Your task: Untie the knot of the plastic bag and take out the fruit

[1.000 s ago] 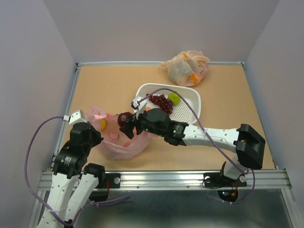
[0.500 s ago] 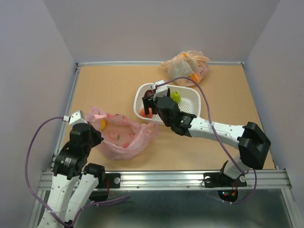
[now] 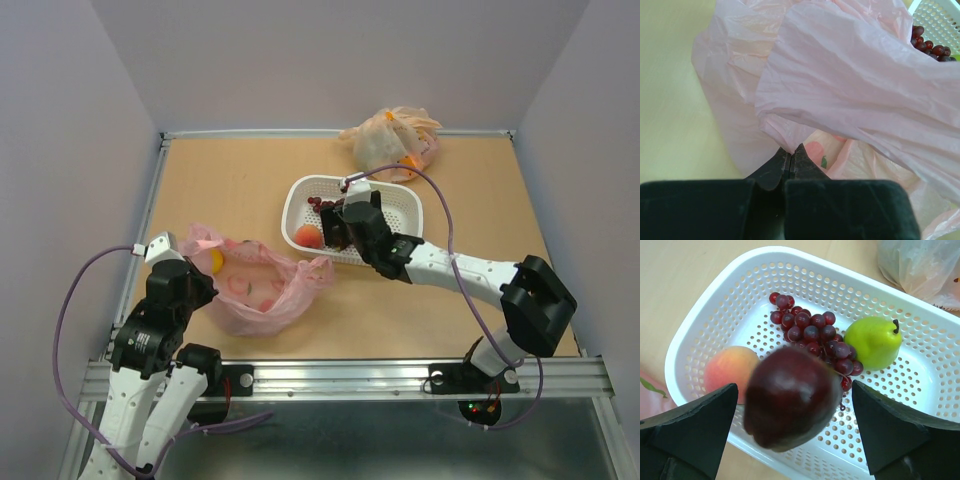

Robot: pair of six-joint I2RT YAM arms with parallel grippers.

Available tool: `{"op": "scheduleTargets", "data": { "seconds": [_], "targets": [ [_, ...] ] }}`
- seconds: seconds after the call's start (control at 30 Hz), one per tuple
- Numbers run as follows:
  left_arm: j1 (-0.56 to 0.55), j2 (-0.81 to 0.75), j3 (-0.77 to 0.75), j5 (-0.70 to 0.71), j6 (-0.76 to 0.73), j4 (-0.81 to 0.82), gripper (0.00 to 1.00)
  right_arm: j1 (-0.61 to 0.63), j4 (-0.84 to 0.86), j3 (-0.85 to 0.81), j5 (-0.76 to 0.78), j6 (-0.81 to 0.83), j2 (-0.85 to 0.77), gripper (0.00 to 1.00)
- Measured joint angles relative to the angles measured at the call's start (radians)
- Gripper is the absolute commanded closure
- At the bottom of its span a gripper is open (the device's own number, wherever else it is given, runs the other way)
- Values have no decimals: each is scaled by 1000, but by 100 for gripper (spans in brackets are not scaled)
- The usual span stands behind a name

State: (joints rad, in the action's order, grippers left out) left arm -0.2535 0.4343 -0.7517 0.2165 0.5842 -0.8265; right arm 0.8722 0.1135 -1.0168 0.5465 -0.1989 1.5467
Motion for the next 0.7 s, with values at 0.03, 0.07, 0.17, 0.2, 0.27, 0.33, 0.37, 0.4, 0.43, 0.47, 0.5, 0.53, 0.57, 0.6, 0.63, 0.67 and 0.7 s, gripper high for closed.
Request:
{"op": "scheduleTargets", "data": {
  "seconds": [0.03,0.07,0.17,0.2,0.27,0.33,0.37,0.4,0.43,0.47,0.5,0.53,0.57,0.6,0.63,0.67,0.7],
  "targets": [
    [0,0,0,0,0,0,100,0,-4,-1,-2,0,0,0],
    [0,0,0,0,0,0,100,0,-8,-2,-6,0,0,0],
    [0,0,0,-1,0,0,100,0,-21,-7,-14,3,0,0],
    [0,-1,0,-1,0,0,100,0,-29,-11,-18,5,0,0],
    [0,-2,1,0,0,0,100,0,-49,-29,-27,9,0,0],
    [0,-5,5,-1,0,0,100,0,-63,-56,-54,12,0,0],
    [0,-6,6,-1,0,0,100,0,-64,-68,-75,12,0,1],
    [0,-6,6,-1,0,1,100,0,-66,-82,-103,12,0,2],
    [0,-6,6,-1,0,1,100,0,-72,-93,-124,14,0,4],
    [0,-6,6,-1,0,0,100,0,-81,-109,-156,17,0,5],
    [0,-6,6,-1,0,1,100,0,-96,-135,-205,22,0,6],
    [0,-6,6,-1,0,0,100,0,-105,-151,-231,27,0,7],
    [0,-6,6,-1,0,0,100,3,-122,-179,-276,32,0,7],
    [0,-6,6,-1,0,0,100,6,-130,-201,-301,37,0,7],
    [0,-6,6,-1,0,1,100,14,-141,-230,-331,42,0,7],
    [0,-6,6,-1,0,1,100,24,-153,-265,-363,50,3,7],
    [0,-6,6,-1,0,0,100,38,-160,-298,-396,58,9,7]
  ]
}}
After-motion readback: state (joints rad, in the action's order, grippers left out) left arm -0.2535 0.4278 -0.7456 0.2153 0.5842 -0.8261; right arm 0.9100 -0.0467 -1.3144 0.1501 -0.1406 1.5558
